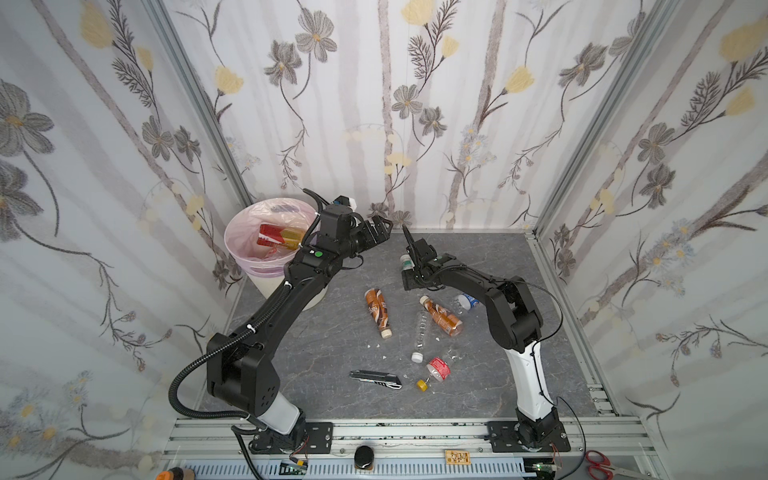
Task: Throw the plastic bottles in the bin
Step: 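Close the right gripper on the clear bottle's body, then grasp the clear bottle's white cap with the left gripper while right holds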
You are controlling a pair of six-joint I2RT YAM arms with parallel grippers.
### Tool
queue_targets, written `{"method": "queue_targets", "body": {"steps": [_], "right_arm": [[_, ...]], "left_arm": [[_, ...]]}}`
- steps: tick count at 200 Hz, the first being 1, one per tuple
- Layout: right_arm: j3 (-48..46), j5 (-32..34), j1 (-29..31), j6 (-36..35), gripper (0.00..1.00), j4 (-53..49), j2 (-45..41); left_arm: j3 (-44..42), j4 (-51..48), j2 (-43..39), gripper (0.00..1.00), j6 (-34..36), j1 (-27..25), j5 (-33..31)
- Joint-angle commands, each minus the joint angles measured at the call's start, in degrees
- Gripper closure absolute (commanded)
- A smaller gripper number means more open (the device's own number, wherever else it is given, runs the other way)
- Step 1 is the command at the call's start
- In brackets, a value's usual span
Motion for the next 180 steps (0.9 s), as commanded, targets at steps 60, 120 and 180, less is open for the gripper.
{"method": "queue_targets", "body": {"steps": [60, 120, 180], "right_arm": [[-2.07, -3.93, -0.13, -0.51, 0.45, 2.18, -1.63], [-11.49, -13.57, -2.22, 1.84, 0.49, 9.84, -11.39], [-16.19, -18.11, -3.39, 1.78, 0.49, 13.00, -22.20]], "left_arm": [[-2.35, 3.00, -1.63, 0.00, -2.15, 0.88, 0.51], [-2.92, 3.73, -0.66, 0.00, -2.99, 0.85, 1.46], [-0.35, 3.82, 4.85, 0.00, -1.89, 0.07, 5.21]]}}
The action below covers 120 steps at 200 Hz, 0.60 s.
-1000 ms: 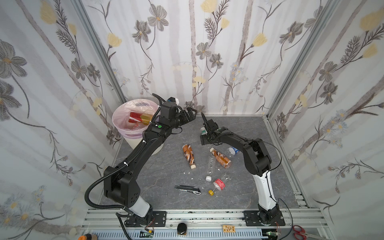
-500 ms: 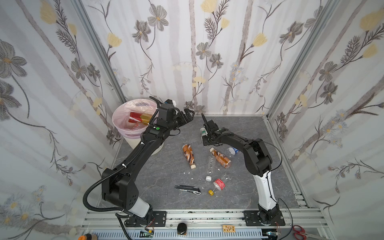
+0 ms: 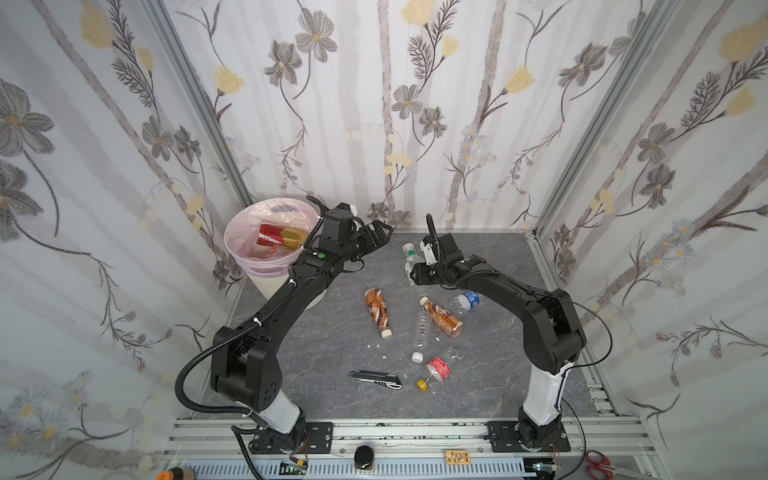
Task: Throw the plastic bottles in the bin
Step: 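Grasp the clear bottle's white cap with the left gripper while right holds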
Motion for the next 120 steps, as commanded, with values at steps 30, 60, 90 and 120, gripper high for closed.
{"method": "queue_targets", "body": {"steps": [30, 60, 90, 120], "right_arm": [[-2.28, -5.49, -0.27, 0.07, 0.49, 6.03, -7.25], [-3.89, -7.09, -0.27, 0.07, 0.49, 8.11, -10.29], [-5.98, -8.48, -0.24, 0.07, 0.49, 10.27, -12.94], [-7.30, -9.52, -0.22, -0.19, 0.50, 11.11, -14.43]], "left_arm": [[4.79, 1.65, 5.77, 0.00, 0.95, -1.94, 2.95], [8.16, 1.64, 9.18, 0.00, 1.42, -2.78, 2.92], [11.12, 1.70, 12.96, 0.00, 1.91, -3.12, 3.56], [13.07, 1.64, 15.25, 0.00, 2.53, -3.78, 2.68]]}}
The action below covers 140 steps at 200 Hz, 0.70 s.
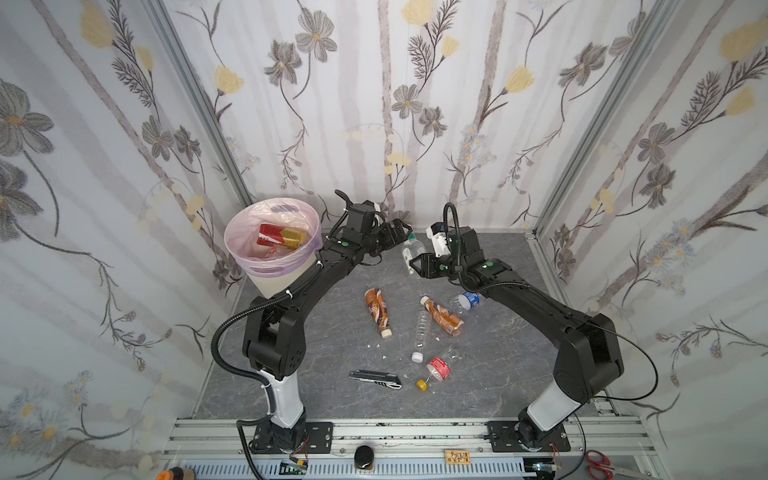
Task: Throw the plastic bottles in the bin
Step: 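Grasp the clear bottle's white cap with the left gripper while right holds, then carry the clear bottle with the left gripper over the bin while right withdraws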
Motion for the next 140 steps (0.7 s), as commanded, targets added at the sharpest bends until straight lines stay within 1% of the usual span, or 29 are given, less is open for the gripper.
{"method": "queue_targets", "body": {"steps": [1, 12, 29, 77, 101, 140], "right_arm": [[-0.85, -1.79, 0.06, -0.26, 0.50, 4.14, -1.14], [-1.37, -2.27, 0.12, -0.45, 0.50, 4.76, -1.61], [-1.80, -3.17, 0.12, -0.48, 0.50, 5.50, -2.05], [-1.77, -3.13, 0.05, -0.49, 0.49, 5.95, -2.03], [-1.54, -3.22, 0.04, -0.48, 0.49, 5.95, -1.67], [-1.76, -3.21, 0.07, -0.48, 0.49, 6.04, -1.42]], "left_arm": [[1.80, 1.30, 1.37, 0.00, 1.03, -0.53, -0.36], [2.47, 1.30, 2.00, 0.00, 1.32, -0.95, -0.63], [3.46, 1.26, 2.87, 0.06, 1.75, -1.74, -1.29], [4.34, 1.30, 3.70, 0.32, 2.56, -2.81, -2.36], [4.28, 1.30, 3.26, 0.38, 2.97, -2.75, -2.91], [3.84, 1.28, 2.74, 0.43, 3.25, -2.73, -3.96]]}}
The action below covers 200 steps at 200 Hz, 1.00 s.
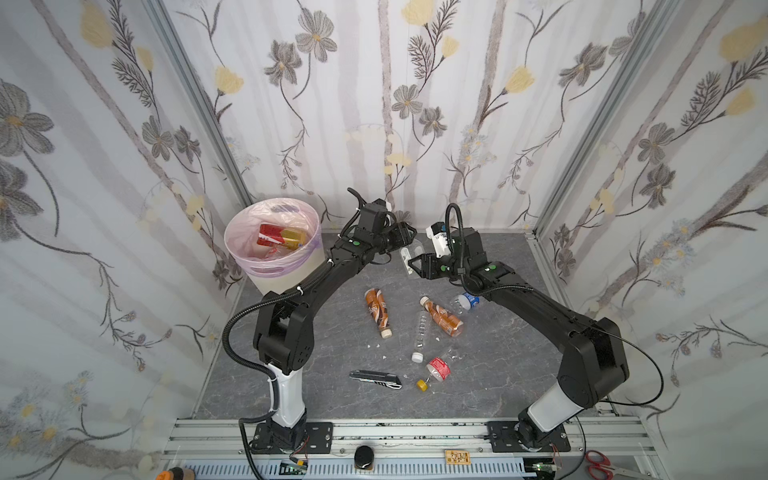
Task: Throw the plastic bottles in the bin
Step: 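Carry the clear bottle with the left gripper over the bin while right withdraws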
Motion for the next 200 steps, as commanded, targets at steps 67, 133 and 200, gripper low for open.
{"method": "queue_targets", "body": {"steps": [67, 133, 200], "right_arm": [[-0.39, -0.19, -0.03, -0.52, 0.47, 2.98, 0.20], [-2.24, -3.52, -1.95, -0.36, 0.05, 3.27, -4.78], [-11.25, -5.01, -8.54, 1.94, 0.00, 7.11, -13.25]], "left_arm": [[0.46, 0.82, -1.00, 0.57, 0.80, -0.05, -1.66], [0.83, -0.75, -5.65, 0.60, 8.01, 0.95, -8.47], [2.46, -2.34, -23.40, 0.62, 22.66, 1.45, -25.86]]}}
